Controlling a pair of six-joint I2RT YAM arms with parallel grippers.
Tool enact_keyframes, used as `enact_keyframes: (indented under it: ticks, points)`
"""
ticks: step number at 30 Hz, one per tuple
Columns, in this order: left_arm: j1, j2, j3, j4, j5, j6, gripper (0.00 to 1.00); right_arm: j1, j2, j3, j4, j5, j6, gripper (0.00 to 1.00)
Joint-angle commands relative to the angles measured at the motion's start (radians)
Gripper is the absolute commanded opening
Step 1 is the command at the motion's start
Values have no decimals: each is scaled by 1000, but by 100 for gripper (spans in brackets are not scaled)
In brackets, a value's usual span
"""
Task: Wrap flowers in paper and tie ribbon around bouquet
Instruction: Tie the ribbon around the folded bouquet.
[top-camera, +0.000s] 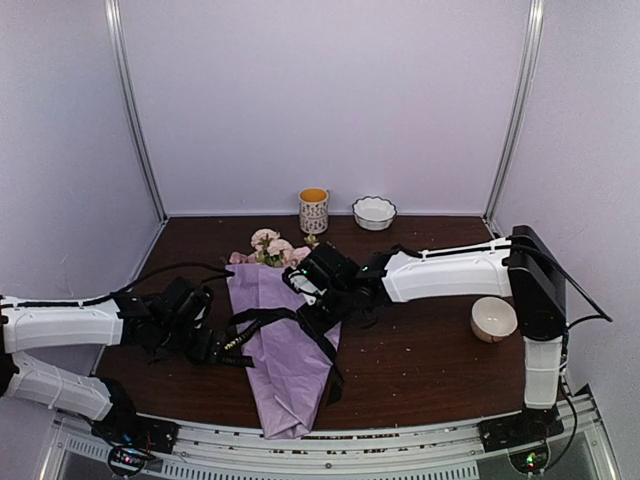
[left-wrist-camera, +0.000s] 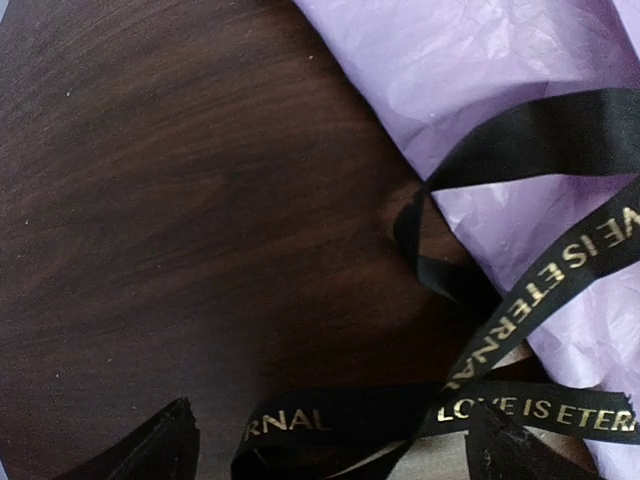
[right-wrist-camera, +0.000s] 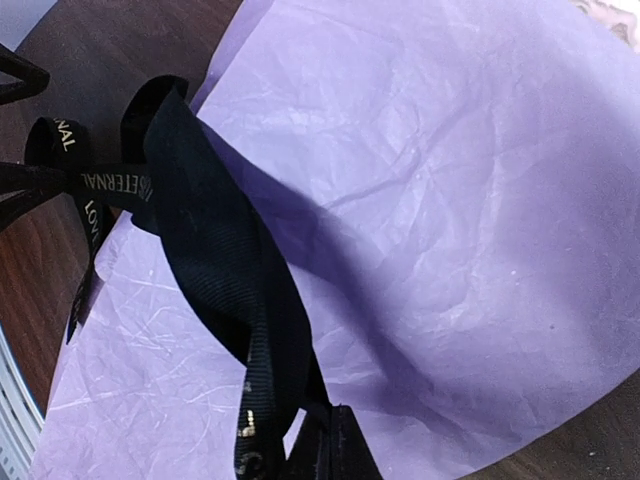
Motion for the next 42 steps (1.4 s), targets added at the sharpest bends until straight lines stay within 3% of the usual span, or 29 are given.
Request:
enact_keyframes:
  ticks: [1,8,11,12,16,18,19,30,42]
  points:
    - [52,-15,-22,17,45,-39,96,-4,-62,24,-18,87,-9,0]
    - [69,37,-78,68,150,-64,94,-3,-66,37,-33,106,-25,0]
    - [69,56,-69,73,155,-62,84,-4,-63,43,-34,105,-27,0]
    - [69,61,-64,72,149,-60,75,-4,-62,44,-36,107,-28,0]
    - [69,43,-53,68,150,-62,24,-3,-70,43,-51,144,-33,0]
    - [69,13,-57,62,131,-64,4,-6,-78,38,-63,188,-29,0]
    - [68,-3,-58,54,110,-67,0,-10,-83,36,-73,210,-21,0]
    - [108,-117,-70,-18,9,-98,0,-75,-209,-92,-36,380,72,0]
    - [179,-178,-66,-32,-3,-73,0,-182,-484,-398,23,529,92,0]
